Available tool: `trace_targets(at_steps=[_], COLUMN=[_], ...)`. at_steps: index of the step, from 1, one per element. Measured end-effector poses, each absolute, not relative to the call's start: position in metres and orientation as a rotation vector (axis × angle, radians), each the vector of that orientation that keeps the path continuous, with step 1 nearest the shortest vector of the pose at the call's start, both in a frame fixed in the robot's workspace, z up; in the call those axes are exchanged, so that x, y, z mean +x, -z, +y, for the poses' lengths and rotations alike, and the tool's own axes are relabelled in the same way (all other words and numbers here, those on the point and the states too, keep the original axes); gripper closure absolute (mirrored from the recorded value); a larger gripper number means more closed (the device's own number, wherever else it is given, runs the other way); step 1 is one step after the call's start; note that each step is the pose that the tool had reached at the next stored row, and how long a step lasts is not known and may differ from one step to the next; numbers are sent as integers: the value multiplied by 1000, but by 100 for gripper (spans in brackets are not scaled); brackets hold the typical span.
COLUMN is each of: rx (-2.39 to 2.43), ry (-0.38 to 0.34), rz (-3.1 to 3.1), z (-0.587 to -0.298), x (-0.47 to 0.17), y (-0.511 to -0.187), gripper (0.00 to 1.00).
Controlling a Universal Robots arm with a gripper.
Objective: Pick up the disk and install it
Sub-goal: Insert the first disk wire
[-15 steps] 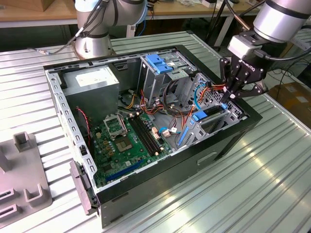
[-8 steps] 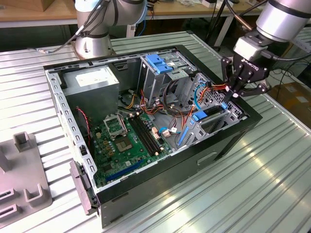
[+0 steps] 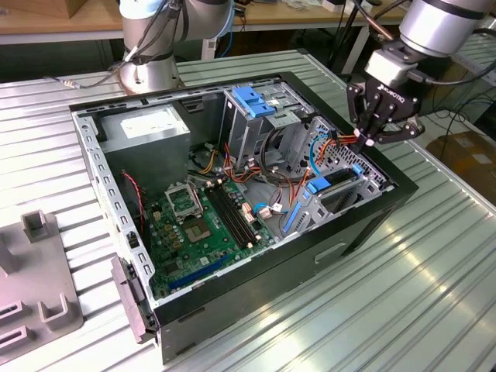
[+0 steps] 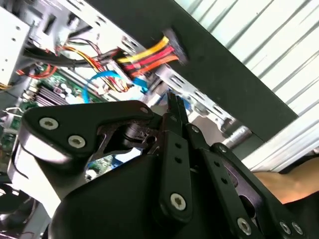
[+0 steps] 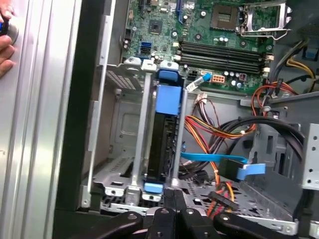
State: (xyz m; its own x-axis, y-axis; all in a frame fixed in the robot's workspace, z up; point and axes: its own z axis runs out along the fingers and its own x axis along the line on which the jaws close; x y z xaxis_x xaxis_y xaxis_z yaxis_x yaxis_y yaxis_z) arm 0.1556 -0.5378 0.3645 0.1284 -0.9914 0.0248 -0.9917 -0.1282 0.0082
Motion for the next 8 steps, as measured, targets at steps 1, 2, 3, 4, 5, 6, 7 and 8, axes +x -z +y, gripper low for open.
trace_targets(at_steps=[1, 2, 3, 4, 5, 6, 7, 8], rx=[2342, 2342, 2342, 2342, 2343, 2348, 2354, 2367], ry=[-22, -22, -23, -23, -22, -23, -23, -23], rz=[-2059, -2058, -2058, -2058, -2057, -2052, -2044, -2030], z=[-535, -534, -532, -532, -531, -531, -531, -531], x=[156, 156, 156, 156, 156, 157, 157, 158], y=[-366, -369, -371, -373, -374, -374, -374, -374], gripper=[90, 90, 90, 90, 90, 90, 90, 90])
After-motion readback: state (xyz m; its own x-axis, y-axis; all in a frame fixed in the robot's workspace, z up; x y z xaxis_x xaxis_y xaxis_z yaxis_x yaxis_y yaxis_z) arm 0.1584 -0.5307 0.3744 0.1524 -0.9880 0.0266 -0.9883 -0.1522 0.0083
